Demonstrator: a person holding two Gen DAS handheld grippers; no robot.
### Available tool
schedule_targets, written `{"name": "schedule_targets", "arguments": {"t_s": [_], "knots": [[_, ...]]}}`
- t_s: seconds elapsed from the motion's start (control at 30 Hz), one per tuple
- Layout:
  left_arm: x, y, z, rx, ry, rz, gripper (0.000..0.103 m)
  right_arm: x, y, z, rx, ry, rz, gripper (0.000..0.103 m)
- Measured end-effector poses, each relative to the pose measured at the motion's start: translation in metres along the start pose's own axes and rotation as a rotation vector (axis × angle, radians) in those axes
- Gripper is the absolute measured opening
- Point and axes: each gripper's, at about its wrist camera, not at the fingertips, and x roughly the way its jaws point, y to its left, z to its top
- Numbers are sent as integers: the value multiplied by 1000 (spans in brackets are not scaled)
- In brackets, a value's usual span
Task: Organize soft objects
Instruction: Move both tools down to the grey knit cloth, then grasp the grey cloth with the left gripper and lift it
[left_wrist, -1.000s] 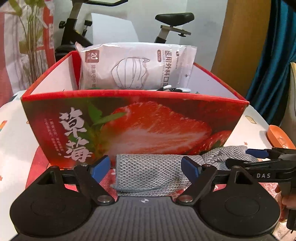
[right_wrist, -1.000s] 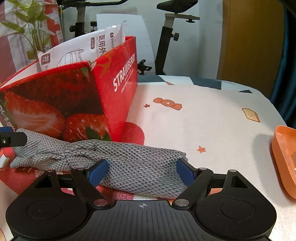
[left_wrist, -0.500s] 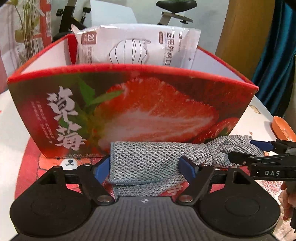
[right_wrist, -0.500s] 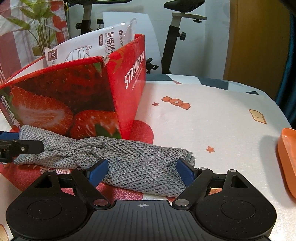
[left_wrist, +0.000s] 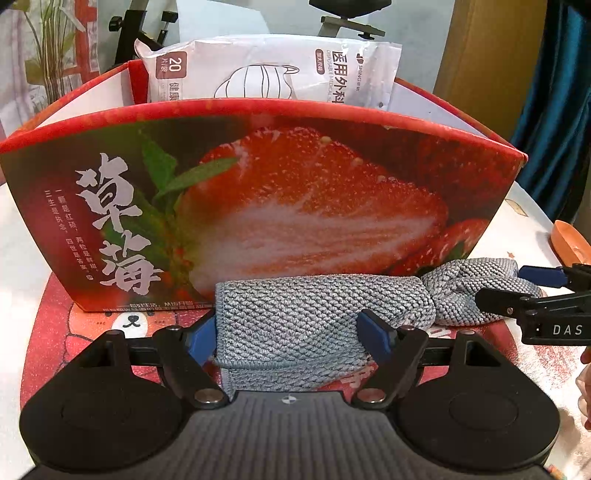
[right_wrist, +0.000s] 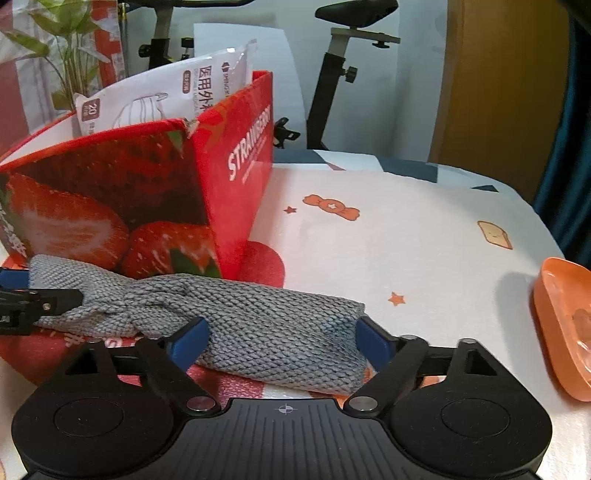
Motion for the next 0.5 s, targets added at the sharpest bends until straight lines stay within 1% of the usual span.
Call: {"name": "schedule_targets", "arguments": {"t_s": [0.07,0.17,0.27,0.3,0.33,0.37,0.4,0.47,0.5], "knots": [[0,0,-1,5,-4,-1,81,2,0,-1,0,2,-17,87],[-1,-1,-3,5,-9,0,81,4,-4,-3,26,6,-7,88],[-1,-3,-3,16,-11,6,77,4,-6,-4,40,6,2,87],[-2,-3,-3,17,-11,5,74,4,-6,-4,42,6,4,85],[-3,-3,-3,18,-11,2,67,4,-5,-4,42,6,5,82],[-4,-4,-4,18,-11,-3,63,4,-5,-4,42,6,8,80],[-4,-4,-4,20,-8,-16,56,4,-4,-4,42,6,12,75],[-5,-4,-3,15,-4,-25,55,3,-2,-4,41,6,26,68],[-5,-4,-4,12,-3,-28,53,3,-1,-4,39,8,36,62]]}}
